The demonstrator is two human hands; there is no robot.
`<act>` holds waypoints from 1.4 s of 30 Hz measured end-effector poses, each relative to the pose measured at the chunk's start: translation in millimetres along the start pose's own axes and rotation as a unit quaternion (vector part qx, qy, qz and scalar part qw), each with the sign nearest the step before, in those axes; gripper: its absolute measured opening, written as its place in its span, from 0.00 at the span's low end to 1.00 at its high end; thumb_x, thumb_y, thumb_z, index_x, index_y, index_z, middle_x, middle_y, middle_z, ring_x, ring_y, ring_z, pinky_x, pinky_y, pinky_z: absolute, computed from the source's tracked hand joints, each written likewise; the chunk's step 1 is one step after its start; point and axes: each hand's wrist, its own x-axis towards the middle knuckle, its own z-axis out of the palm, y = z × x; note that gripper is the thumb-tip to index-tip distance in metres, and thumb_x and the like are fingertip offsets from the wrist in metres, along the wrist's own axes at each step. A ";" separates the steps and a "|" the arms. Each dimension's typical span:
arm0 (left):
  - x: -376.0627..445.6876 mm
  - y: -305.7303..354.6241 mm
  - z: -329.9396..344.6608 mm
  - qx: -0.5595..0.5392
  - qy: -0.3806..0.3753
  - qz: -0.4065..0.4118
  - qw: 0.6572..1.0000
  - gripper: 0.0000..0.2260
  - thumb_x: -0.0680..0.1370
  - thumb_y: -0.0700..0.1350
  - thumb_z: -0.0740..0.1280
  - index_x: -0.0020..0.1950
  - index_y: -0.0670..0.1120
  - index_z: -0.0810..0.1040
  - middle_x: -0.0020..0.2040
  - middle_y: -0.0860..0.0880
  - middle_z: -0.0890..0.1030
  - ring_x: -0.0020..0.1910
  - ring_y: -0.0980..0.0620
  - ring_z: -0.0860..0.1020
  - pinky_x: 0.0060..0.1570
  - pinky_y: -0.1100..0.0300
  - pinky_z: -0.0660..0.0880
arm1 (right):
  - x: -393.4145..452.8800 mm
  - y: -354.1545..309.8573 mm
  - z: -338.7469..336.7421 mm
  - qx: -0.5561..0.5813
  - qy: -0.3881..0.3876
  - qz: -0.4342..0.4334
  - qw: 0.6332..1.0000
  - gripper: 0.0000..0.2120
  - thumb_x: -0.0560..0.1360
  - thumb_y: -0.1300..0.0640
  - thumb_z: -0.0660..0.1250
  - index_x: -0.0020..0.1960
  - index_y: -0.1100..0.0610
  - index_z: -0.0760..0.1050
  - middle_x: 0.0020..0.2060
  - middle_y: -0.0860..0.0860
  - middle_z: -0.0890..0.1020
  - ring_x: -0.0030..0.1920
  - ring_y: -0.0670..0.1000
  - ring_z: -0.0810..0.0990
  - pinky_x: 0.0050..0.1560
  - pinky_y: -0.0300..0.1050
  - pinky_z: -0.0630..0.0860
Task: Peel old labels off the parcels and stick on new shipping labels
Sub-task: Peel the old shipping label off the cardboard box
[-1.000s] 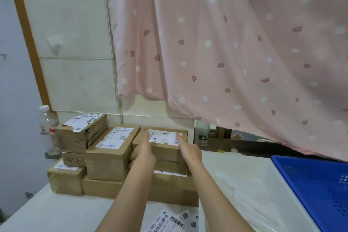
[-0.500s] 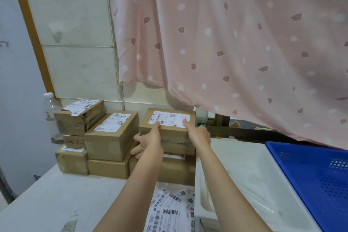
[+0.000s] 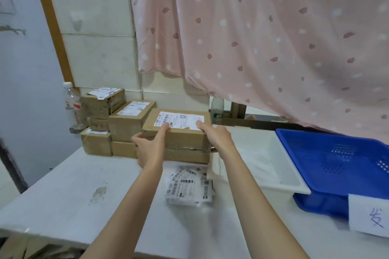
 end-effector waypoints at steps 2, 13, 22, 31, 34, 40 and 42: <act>-9.3 -4.0 -18.8 -0.004 -0.010 -0.001 1.000 0.45 0.60 0.68 0.73 0.71 0.49 0.64 0.65 0.49 0.73 0.63 0.45 0.74 0.67 0.43 0.68 | -14.1 3.3 6.6 -0.008 -0.009 -0.007 1.000 0.31 0.75 0.38 0.66 0.66 0.61 0.71 0.59 0.54 0.76 0.59 0.57 0.75 0.63 0.56 0.74; -51.9 -32.4 -109.7 0.004 -0.087 -0.006 0.996 0.30 0.71 0.55 0.75 0.70 0.50 0.71 0.62 0.52 0.78 0.57 0.53 0.76 0.47 0.62 0.70 | -83.0 38.6 34.3 -0.023 -0.074 0.010 0.997 0.31 0.67 0.37 0.70 0.61 0.57 0.75 0.54 0.52 0.80 0.53 0.54 0.80 0.55 0.55 0.80; -64.4 -61.8 -132.4 0.168 -0.180 -0.068 0.967 0.39 0.64 0.63 0.78 0.68 0.48 0.67 0.60 0.51 0.77 0.54 0.53 0.78 0.48 0.55 0.77 | -110.6 78.9 21.4 -0.047 -0.116 0.046 0.991 0.11 0.73 0.45 0.71 0.42 0.52 0.75 0.43 0.49 0.82 0.44 0.51 0.82 0.49 0.51 0.82; -47.9 -62.0 -142.2 0.178 -0.284 -0.110 0.936 0.39 0.72 0.60 0.74 0.77 0.55 0.59 0.59 0.50 0.77 0.56 0.50 0.78 0.58 0.53 0.75 | -110.3 88.0 11.5 -0.052 -0.121 0.072 0.989 0.10 0.72 0.46 0.70 0.47 0.52 0.77 0.48 0.49 0.82 0.46 0.49 0.81 0.50 0.49 0.80; -34.0 -64.2 -151.5 0.112 -0.246 -0.104 0.957 0.34 0.74 0.61 0.70 0.76 0.54 0.63 0.64 0.49 0.75 0.63 0.47 0.75 0.68 0.48 0.69 | -114.3 83.3 6.5 -0.109 -0.092 0.037 0.989 0.16 0.76 0.38 0.64 0.46 0.51 0.77 0.46 0.48 0.79 0.44 0.47 0.77 0.38 0.41 0.69; -18.3 -57.9 -127.2 0.067 -0.201 -0.037 0.977 0.19 0.81 0.55 0.63 0.70 0.53 0.73 0.67 0.52 0.75 0.66 0.50 0.73 0.69 0.50 0.69 | -111.6 52.6 13.0 -0.233 0.050 -0.092 0.967 0.19 0.80 0.43 0.60 0.61 0.56 0.74 0.57 0.52 0.77 0.59 0.54 0.75 0.55 0.49 0.72; -16.6 -55.9 -115.8 0.080 -0.217 -0.026 0.973 0.17 0.81 0.55 0.62 0.69 0.54 0.74 0.65 0.54 0.76 0.65 0.52 0.74 0.67 0.53 0.70 | -103.5 43.8 29.8 -0.194 0.051 -0.193 0.961 0.11 0.79 0.52 0.63 0.59 0.53 0.77 0.58 0.49 0.77 0.62 0.52 0.73 0.60 0.48 0.71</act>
